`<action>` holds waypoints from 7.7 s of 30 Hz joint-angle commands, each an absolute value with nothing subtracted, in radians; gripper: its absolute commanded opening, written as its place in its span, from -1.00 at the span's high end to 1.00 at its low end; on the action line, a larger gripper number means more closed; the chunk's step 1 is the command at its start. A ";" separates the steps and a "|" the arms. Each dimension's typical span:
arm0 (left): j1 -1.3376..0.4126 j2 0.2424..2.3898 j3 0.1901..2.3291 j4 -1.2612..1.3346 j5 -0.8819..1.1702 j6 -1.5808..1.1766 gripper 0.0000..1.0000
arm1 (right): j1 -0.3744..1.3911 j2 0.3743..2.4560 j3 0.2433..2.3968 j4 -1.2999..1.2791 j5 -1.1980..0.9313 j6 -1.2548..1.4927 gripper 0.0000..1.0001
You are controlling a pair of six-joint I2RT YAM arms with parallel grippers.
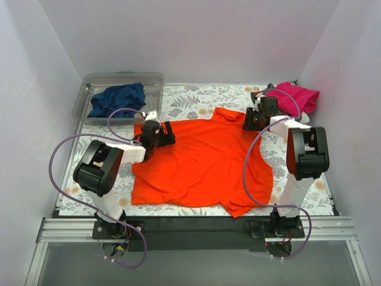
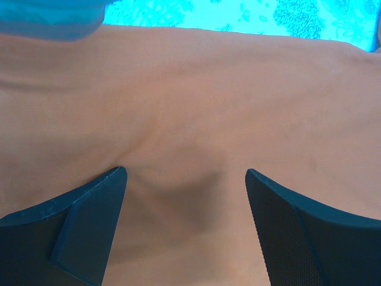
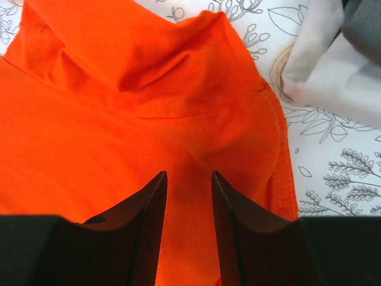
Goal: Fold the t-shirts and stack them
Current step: Flatten the tshirt out
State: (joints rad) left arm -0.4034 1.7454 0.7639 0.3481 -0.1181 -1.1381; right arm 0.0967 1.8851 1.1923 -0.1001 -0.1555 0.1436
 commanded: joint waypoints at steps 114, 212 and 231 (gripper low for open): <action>-0.653 1.741 0.854 0.183 -0.107 -1.141 -0.50 | 0.250 2.217 1.644 -0.262 -0.486 -0.113 0.54; -0.044 1.394 0.744 0.285 -0.117 -1.009 1.00 | 0.156 1.762 1.433 -0.190 -0.135 -0.043 0.97; -0.034 1.604 1.006 0.337 -0.081 -0.989 1.00 | 0.124 2.028 1.854 -0.198 -0.147 -0.049 0.97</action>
State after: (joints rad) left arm -0.0467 1.5909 0.9588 0.3073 -0.0925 -1.0088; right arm 0.1333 1.9953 1.7855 -0.2211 -0.1406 -0.0521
